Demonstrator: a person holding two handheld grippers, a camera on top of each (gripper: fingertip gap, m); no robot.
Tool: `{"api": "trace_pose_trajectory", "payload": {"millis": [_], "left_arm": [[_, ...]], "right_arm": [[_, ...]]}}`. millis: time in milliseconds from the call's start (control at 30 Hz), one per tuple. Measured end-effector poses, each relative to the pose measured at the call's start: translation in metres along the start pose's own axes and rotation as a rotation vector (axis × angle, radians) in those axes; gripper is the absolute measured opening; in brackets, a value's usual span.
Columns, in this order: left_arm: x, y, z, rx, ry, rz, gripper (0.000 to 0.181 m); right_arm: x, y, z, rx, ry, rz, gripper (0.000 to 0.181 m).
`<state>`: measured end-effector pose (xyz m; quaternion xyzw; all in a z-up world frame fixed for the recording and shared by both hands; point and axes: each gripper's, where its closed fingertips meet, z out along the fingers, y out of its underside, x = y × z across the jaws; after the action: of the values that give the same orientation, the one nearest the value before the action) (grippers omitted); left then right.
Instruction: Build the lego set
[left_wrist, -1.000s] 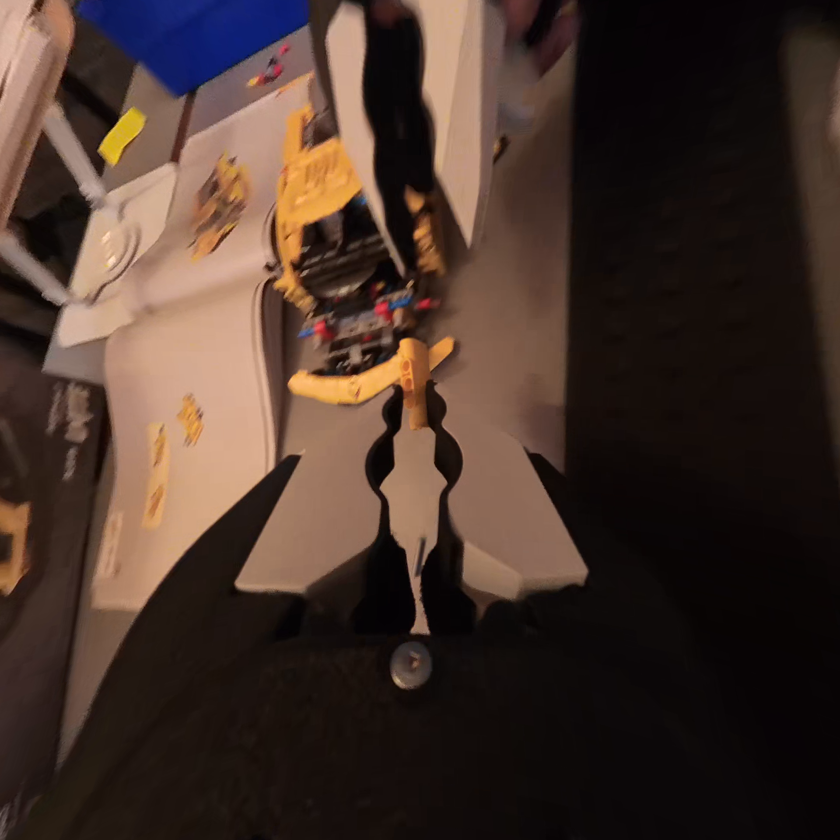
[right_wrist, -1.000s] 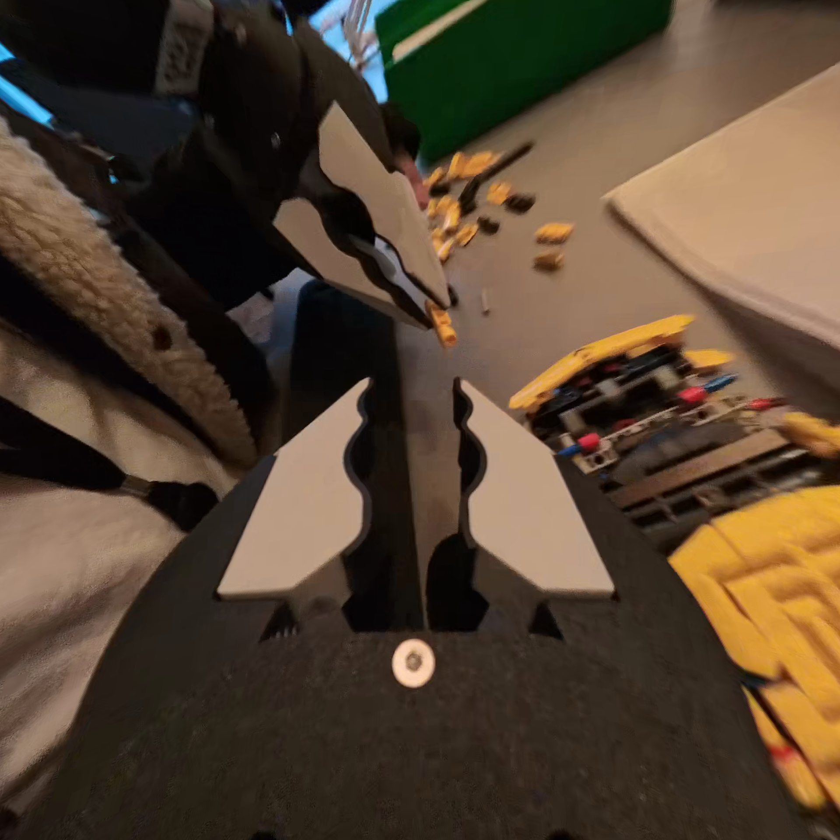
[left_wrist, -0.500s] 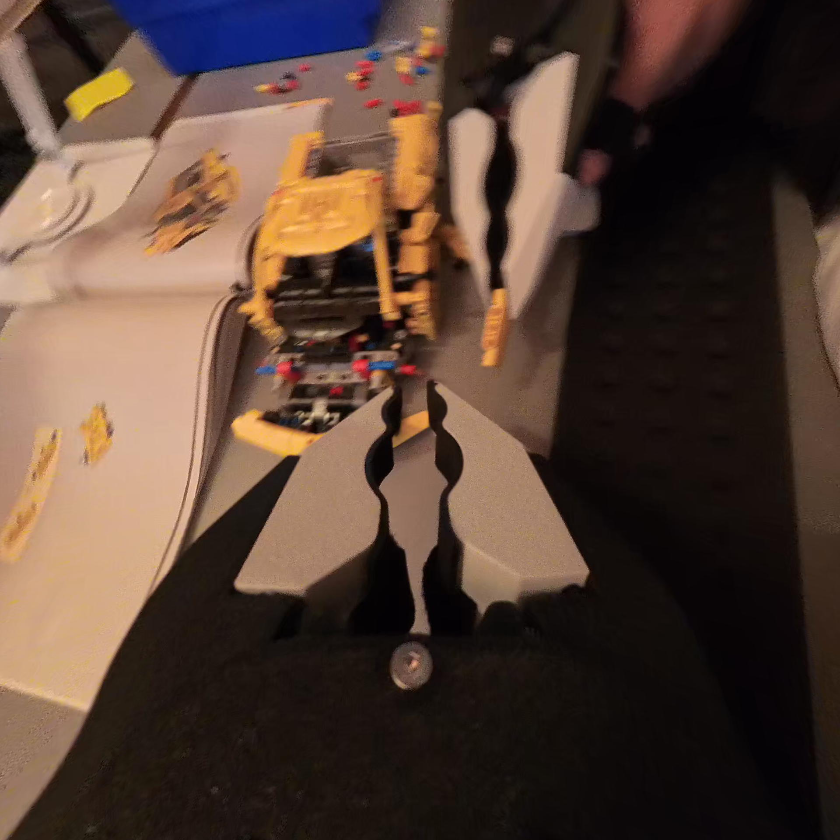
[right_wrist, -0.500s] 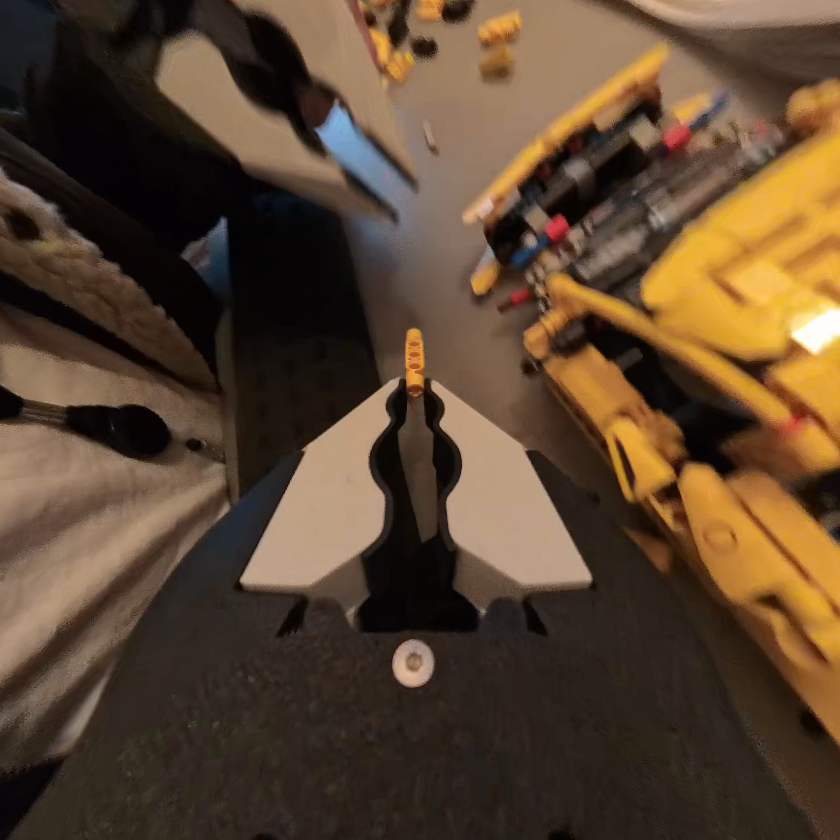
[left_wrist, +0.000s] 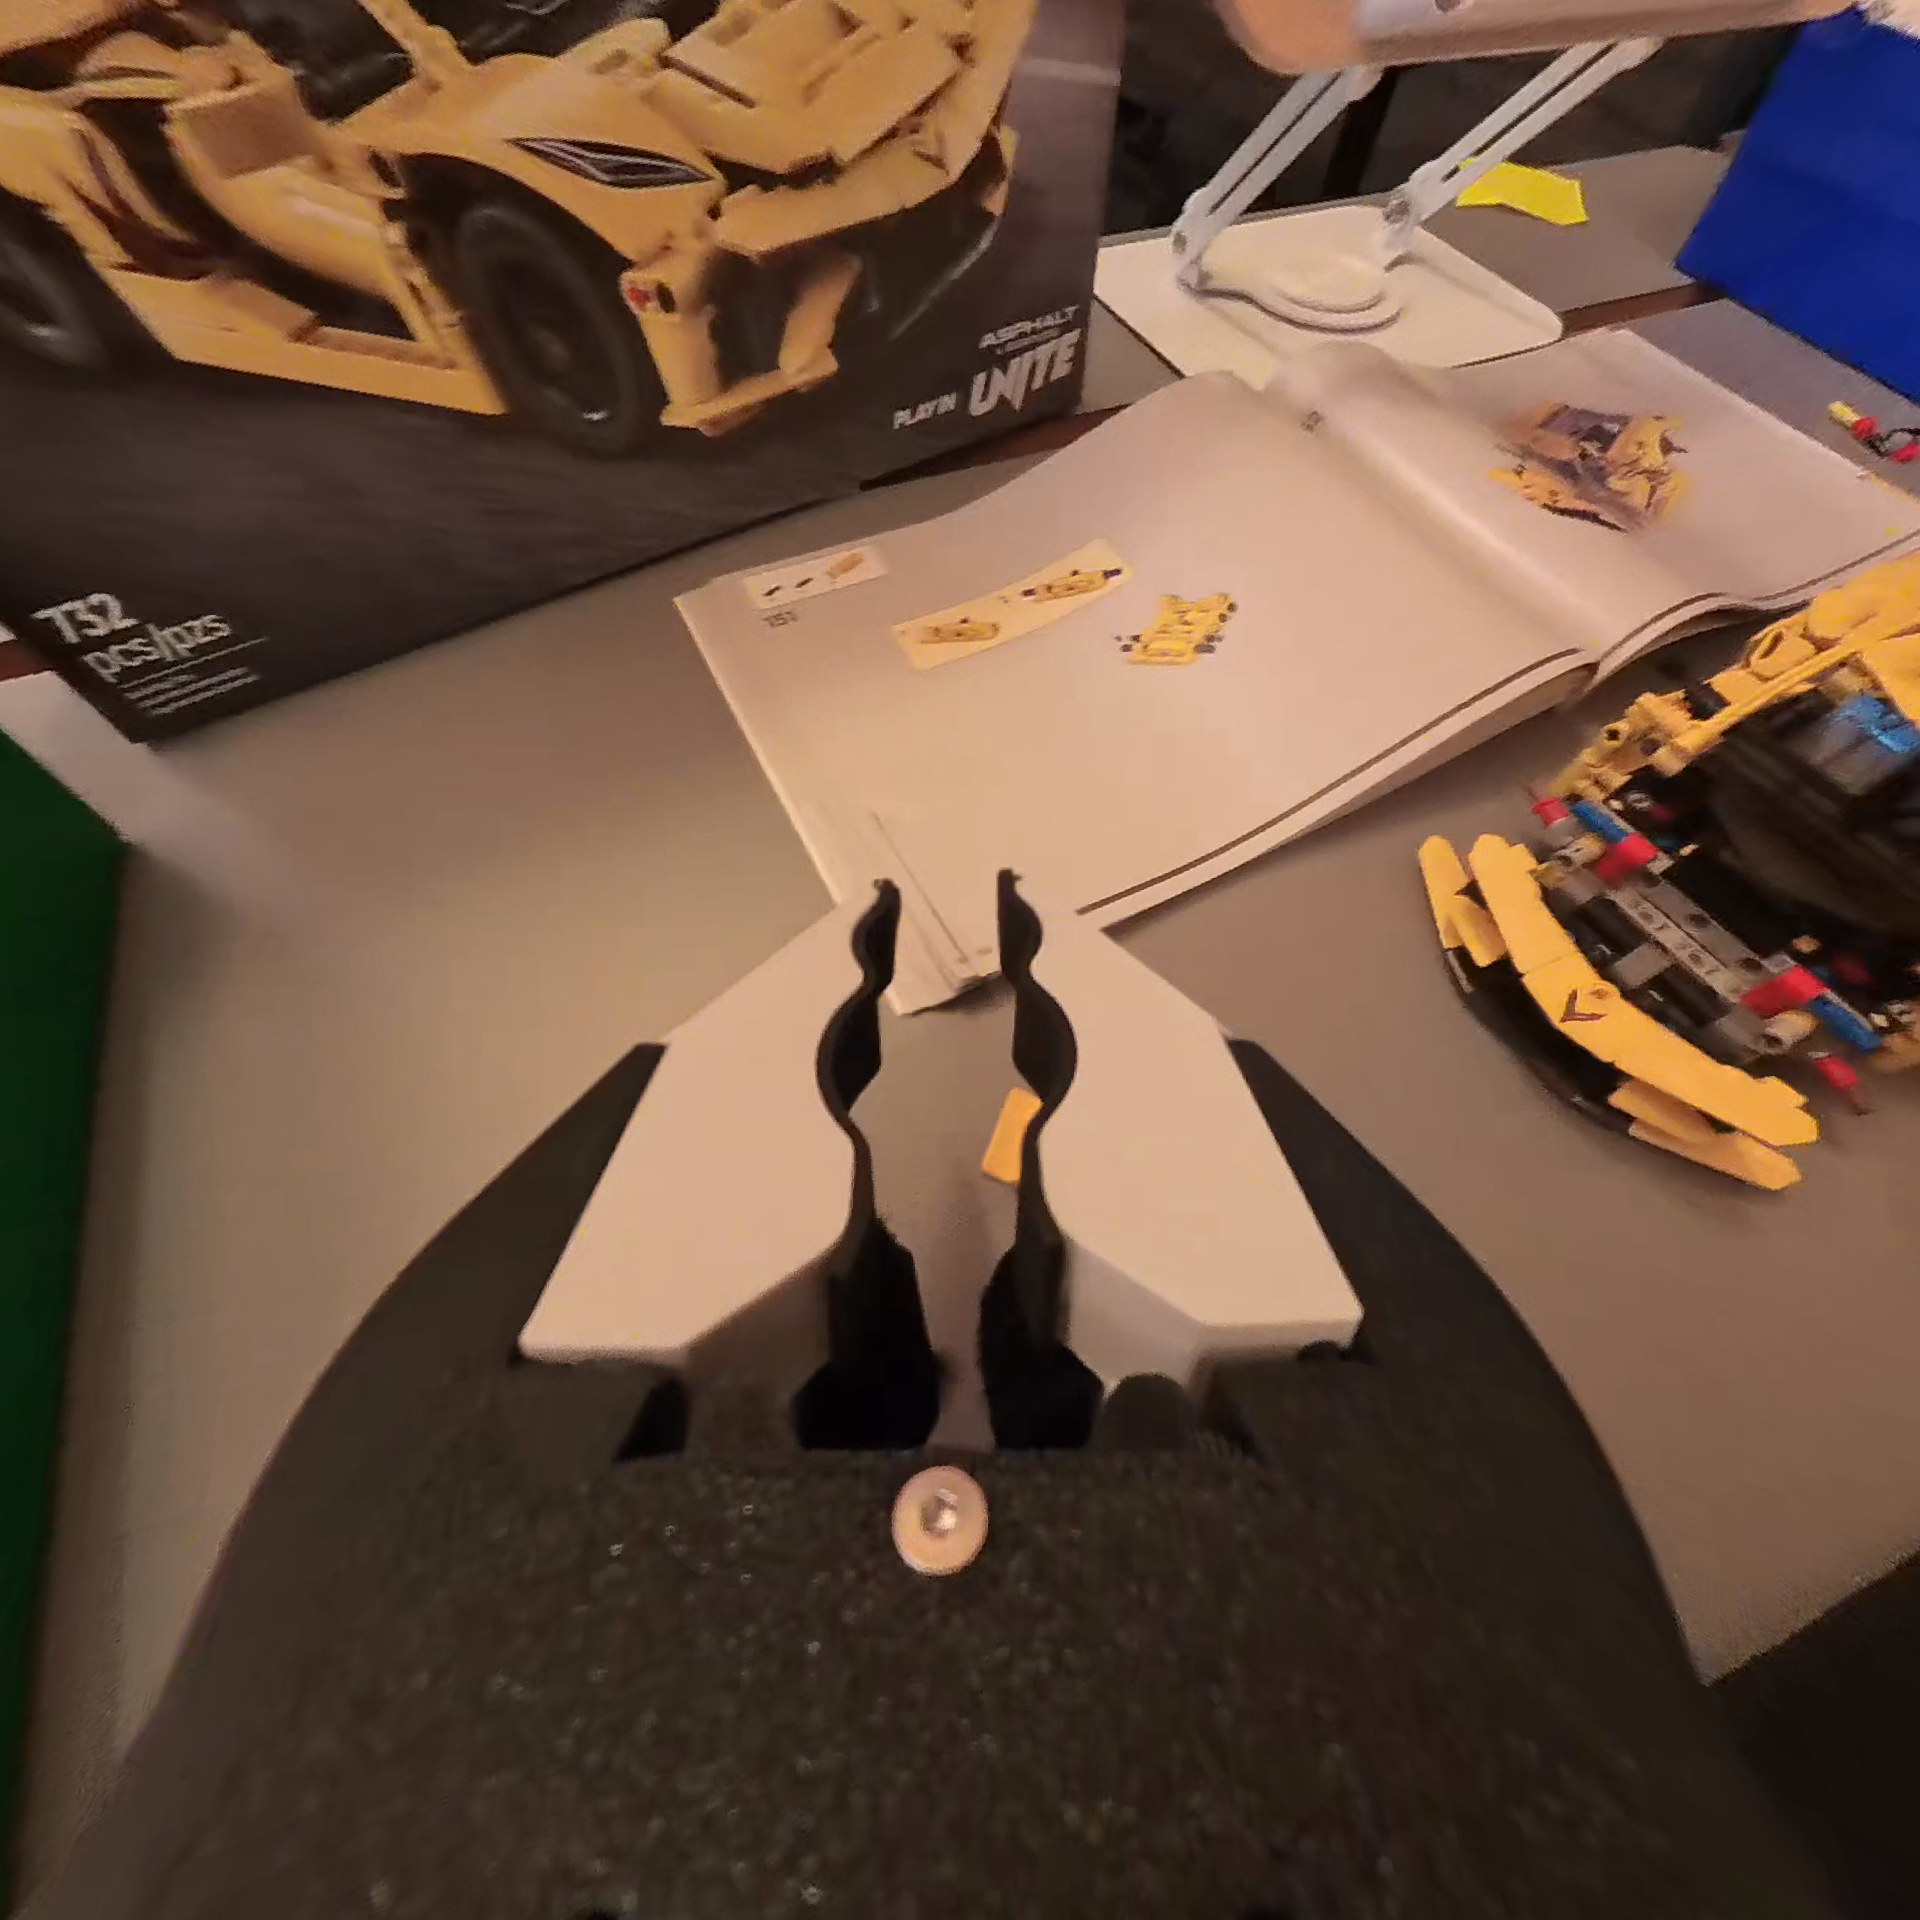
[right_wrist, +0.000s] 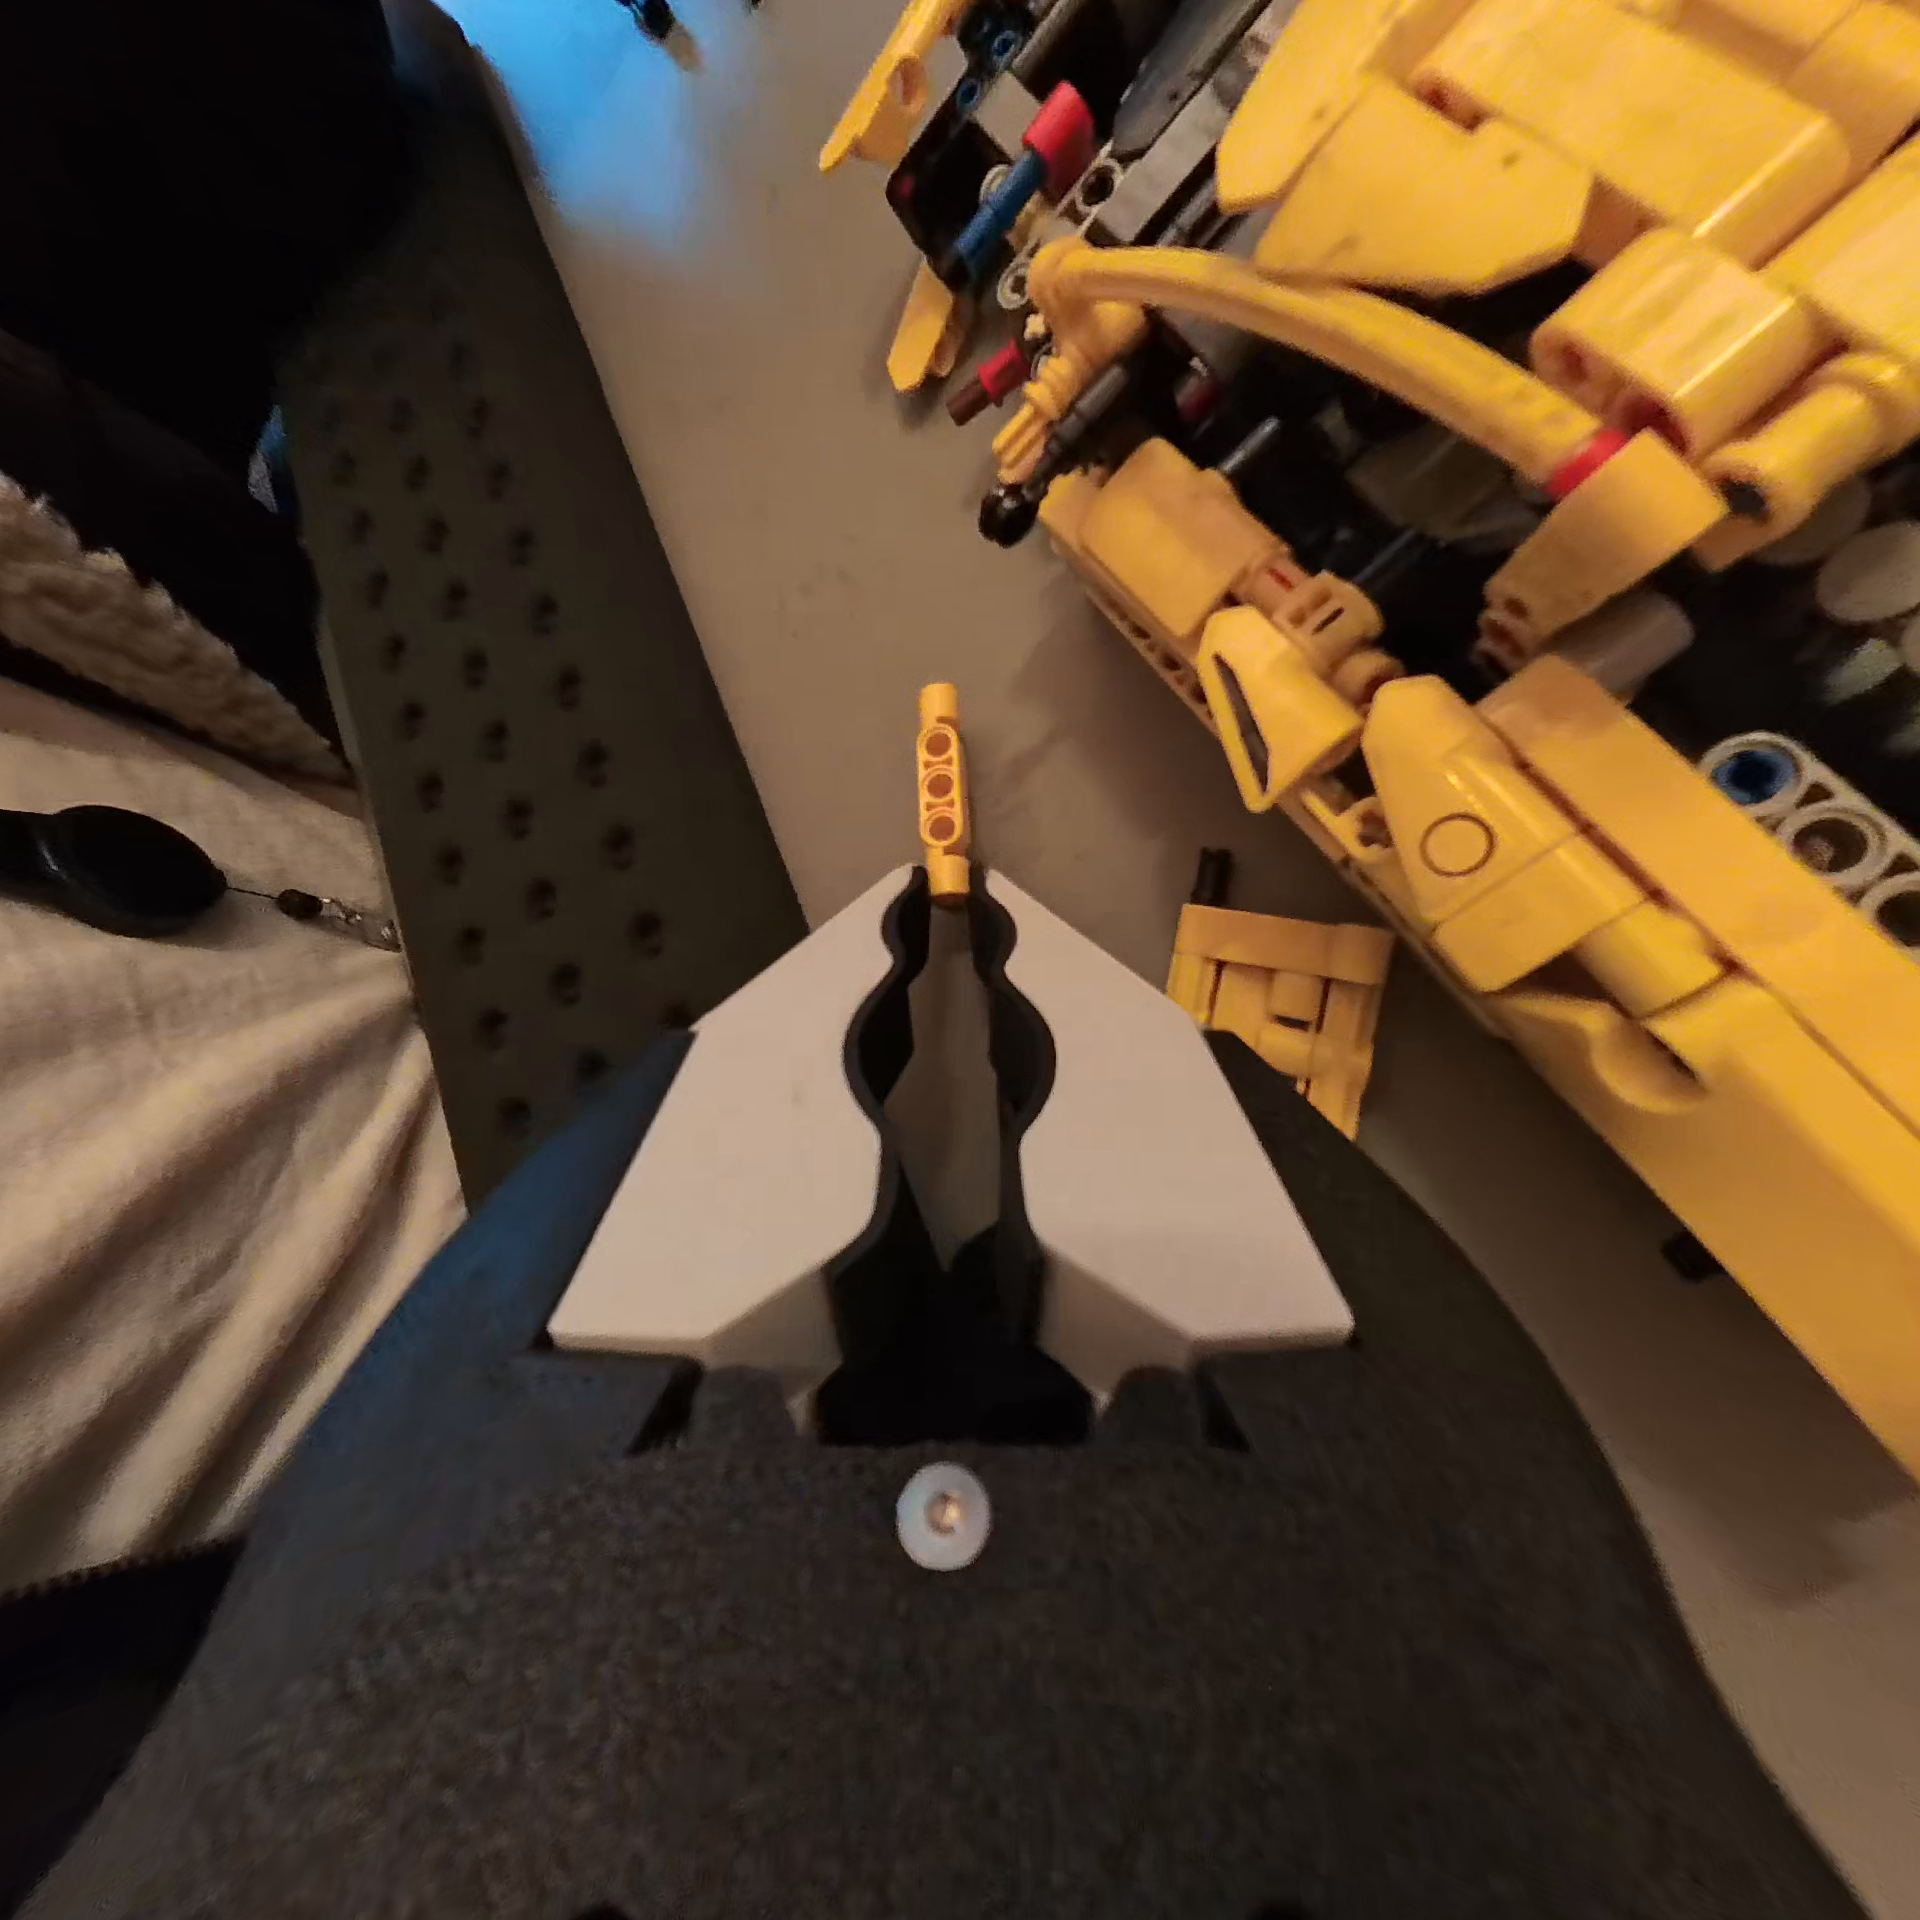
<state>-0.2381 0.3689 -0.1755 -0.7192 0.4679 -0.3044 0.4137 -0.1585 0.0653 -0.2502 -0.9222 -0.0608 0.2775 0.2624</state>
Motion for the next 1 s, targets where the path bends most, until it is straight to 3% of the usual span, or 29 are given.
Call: {"api": "trace_pose_trajectory", "payload": {"millis": [133,333,433,567,667,800,1000], "left_arm": [[-0.003,-0.003,-0.005,0.028,0.028,-0.043,0.019],[0.006,0.001,0.005,-0.025,0.041,-0.060,0.020],[0.010,0.005,0.012,-0.106,0.054,-0.103,0.020],[0.021,-0.010,0.020,-0.090,0.085,-0.085,0.020],[0.030,-0.018,0.029,-0.093,0.102,-0.065,0.020],[0.045,-0.023,0.039,-0.105,0.132,-0.043,0.020],[0.052,-0.021,0.043,-0.121,0.116,0.000,0.020]], "right_arm": [[-0.002,0.001,-0.012,0.007,0.004,-0.005,0.021],[0.010,0.005,-0.061,0.143,0.060,0.045,0.022],[0.046,0.020,-0.099,0.210,0.233,0.062,0.025],[0.117,0.056,-0.162,0.277,0.607,0.076,0.030],[0.148,0.068,-0.192,0.314,0.799,0.016,0.034],[0.173,0.076,-0.200,0.285,0.876,0.062,0.032],[0.196,0.078,-0.198,0.295,0.857,0.158,0.021]]}}
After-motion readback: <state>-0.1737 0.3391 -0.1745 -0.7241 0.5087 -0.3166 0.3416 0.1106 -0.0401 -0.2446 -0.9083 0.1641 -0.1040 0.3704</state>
